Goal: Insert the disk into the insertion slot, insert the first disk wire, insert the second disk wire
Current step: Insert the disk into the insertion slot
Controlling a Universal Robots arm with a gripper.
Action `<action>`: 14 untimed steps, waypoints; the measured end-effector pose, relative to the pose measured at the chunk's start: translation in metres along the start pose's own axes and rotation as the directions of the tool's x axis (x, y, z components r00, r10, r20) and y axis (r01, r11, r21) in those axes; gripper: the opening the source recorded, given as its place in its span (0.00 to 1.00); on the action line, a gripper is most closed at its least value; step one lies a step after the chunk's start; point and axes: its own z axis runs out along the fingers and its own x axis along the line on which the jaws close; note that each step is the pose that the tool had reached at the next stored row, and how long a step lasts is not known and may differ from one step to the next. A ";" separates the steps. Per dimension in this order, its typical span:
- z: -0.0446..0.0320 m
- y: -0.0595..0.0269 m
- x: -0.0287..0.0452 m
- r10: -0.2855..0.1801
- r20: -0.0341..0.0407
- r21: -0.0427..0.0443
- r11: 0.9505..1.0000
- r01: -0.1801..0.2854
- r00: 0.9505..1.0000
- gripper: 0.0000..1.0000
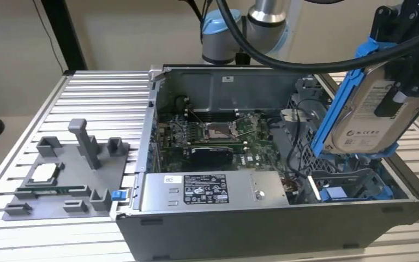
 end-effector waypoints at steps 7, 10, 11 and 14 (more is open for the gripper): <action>0.0073 -0.0003 0.0000 0.000 0.000 0.000 1.000 0.000 1.000 0.00; 0.0111 -0.0004 0.0000 0.000 0.000 0.000 1.000 0.000 1.000 0.00; 0.0124 -0.0005 0.0000 0.000 0.000 0.000 1.000 0.000 1.000 0.00; 0.0158 -0.0006 0.0000 0.000 0.000 0.000 1.000 0.000 1.000 0.00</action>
